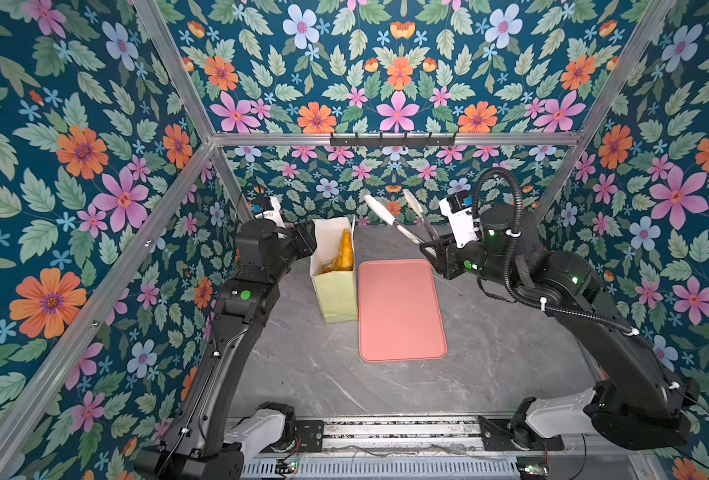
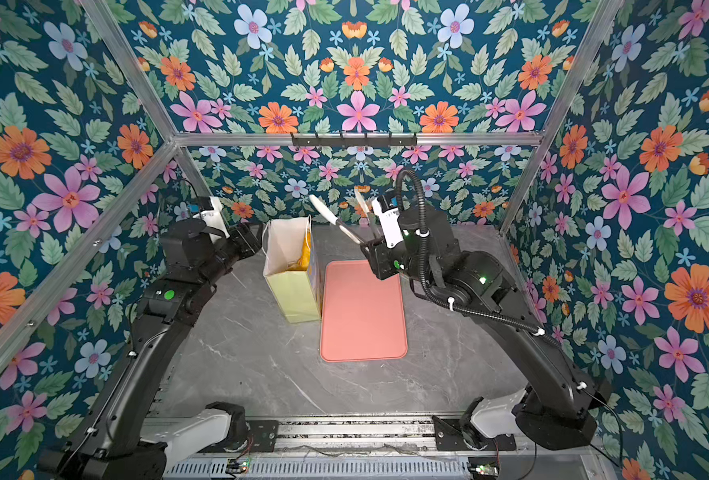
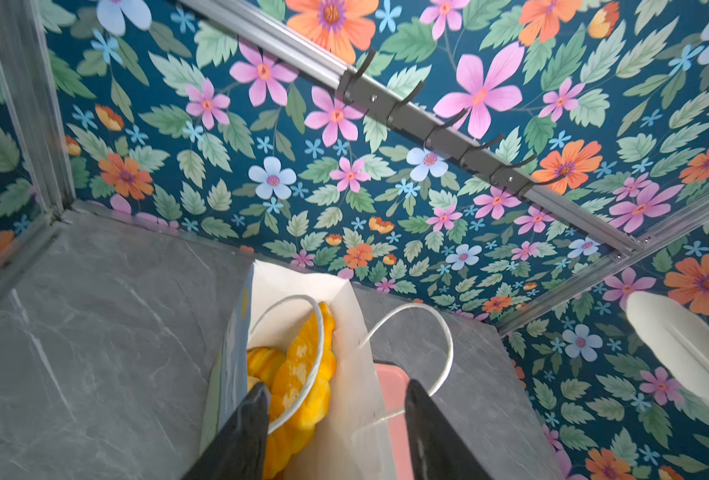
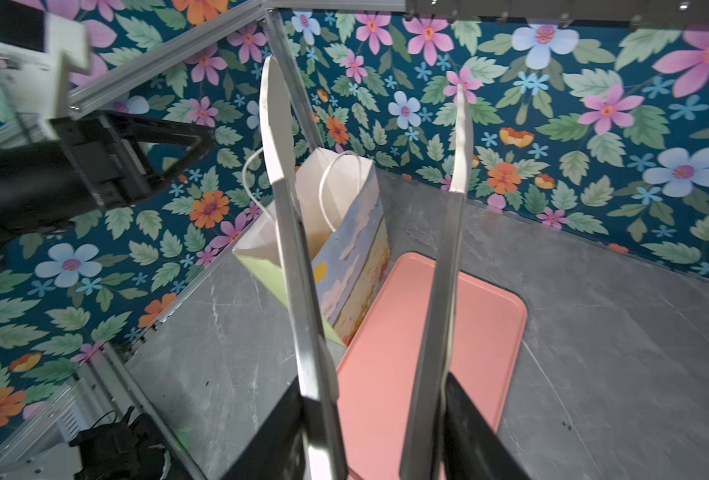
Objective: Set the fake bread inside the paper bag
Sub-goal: 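Release the bag with the left gripper while the right pulls tongs back, then lower the tongs onto the table beside the pink tray and release them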
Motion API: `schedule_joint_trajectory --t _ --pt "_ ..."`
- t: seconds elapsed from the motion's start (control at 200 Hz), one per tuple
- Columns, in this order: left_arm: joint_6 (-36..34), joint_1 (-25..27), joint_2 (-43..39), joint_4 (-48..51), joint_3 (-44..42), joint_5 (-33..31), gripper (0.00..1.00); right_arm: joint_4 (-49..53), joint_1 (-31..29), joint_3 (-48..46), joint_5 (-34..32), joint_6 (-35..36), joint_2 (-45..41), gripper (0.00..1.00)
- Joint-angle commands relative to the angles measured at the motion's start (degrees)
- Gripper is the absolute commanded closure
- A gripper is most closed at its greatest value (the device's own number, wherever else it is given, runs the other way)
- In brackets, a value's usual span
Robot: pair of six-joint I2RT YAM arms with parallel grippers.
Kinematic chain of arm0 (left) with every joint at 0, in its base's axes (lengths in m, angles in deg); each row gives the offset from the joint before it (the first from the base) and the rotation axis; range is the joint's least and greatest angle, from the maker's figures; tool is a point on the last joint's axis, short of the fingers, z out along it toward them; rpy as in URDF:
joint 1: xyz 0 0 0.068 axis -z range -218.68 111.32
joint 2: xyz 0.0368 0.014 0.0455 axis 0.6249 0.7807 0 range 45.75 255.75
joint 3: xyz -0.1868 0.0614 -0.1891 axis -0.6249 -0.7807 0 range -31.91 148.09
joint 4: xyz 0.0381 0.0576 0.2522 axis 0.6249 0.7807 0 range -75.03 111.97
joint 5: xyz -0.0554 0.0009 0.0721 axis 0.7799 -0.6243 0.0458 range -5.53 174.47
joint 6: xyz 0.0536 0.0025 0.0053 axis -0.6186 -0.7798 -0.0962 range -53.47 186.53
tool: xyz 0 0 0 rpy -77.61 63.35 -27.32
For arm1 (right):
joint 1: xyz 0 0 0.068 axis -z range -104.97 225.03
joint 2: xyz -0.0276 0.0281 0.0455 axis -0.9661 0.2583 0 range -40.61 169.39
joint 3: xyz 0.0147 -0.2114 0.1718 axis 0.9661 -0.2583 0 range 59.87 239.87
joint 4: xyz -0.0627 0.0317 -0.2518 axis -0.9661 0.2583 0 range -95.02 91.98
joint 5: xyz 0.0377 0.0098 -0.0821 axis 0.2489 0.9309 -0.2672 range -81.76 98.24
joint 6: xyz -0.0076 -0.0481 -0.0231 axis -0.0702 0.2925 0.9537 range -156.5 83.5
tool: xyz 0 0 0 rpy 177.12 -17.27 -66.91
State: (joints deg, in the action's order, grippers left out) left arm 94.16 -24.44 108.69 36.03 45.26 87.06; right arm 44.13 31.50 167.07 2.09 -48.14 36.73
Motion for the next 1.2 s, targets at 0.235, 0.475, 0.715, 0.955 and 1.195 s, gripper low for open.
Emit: schedule_joint_trajectory --t 0.235,0.475,0.715,0.955,1.195 --pt "-8.2 -0.1 -9.4 -11.3 -14.4 -16.9 0.36 -0.8 14.7 -13.1 1.0 -2.4 -7.5 0.53" --pt "-10.5 -0.2 -12.6 -22.2 -30.4 -27.6 0.3 -3.6 23.8 -25.4 4.6 -4.2 -9.0 0.55" --pt "-15.7 -0.2 -13.6 -36.5 -45.5 -35.8 0.25 -10.5 26.3 -36.8 4.4 -4.9 -8.5 0.56" --pt "-18.7 -0.6 -8.2 -55.0 -59.0 -41.6 0.12 -16.3 27.5 -43.0 2.9 -8.1 -2.7 0.58" --pt "-17.2 -2.8 -3.0 -64.1 -63.8 -43.6 0.07 -22.0 27.5 -47.5 0.1 -11.0 3.7 0.59"
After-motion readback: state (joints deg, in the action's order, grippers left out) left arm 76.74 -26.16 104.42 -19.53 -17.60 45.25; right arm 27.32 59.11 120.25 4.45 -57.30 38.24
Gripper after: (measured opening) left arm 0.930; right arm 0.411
